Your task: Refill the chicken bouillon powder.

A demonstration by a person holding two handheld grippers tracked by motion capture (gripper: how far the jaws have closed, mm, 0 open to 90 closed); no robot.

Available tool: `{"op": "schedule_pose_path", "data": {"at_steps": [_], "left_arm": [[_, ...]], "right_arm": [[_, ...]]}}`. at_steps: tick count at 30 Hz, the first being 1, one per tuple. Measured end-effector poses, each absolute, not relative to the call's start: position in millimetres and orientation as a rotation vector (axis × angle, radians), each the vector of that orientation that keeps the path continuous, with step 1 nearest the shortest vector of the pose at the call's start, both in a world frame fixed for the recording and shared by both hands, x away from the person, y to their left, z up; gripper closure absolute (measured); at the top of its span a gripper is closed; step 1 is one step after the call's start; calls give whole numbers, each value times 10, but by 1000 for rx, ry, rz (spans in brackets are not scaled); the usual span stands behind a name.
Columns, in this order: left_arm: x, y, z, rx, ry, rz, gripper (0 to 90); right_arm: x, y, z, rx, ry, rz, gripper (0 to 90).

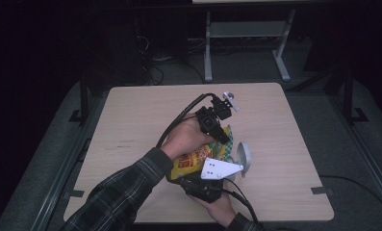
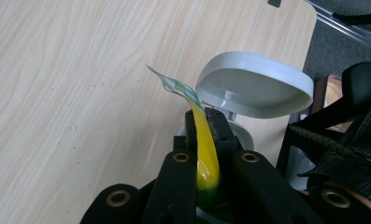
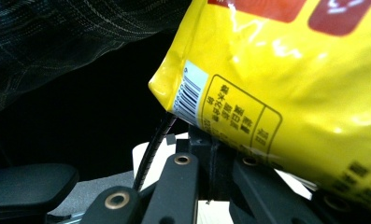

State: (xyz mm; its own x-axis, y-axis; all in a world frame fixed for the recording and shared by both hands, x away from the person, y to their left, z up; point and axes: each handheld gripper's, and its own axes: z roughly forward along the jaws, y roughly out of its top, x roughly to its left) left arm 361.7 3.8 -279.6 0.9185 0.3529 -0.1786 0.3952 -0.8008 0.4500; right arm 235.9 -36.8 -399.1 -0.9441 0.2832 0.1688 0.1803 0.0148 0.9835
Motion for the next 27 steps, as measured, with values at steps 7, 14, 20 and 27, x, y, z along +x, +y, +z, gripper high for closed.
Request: {"op": "schedule_pose_path", "data": {"at_steps": [7,14,20,27], "left_arm": [[3621,37,-2796,2587,537,-115,897],[3615,37,-2793,2582,542,-117,897],[3611,42,-2790,2578,544,-116,897],[3611,56,-2796,2578,543,-115,897]], "right_arm": [[2363,-370,-3990,502,2183,2098,900],[2362,-371,-3989,500,2182,2096,900],[2359,-370,-3988,499,2183,2095,900],[2359,-364,-3994,497,2189,2093,900]]}}
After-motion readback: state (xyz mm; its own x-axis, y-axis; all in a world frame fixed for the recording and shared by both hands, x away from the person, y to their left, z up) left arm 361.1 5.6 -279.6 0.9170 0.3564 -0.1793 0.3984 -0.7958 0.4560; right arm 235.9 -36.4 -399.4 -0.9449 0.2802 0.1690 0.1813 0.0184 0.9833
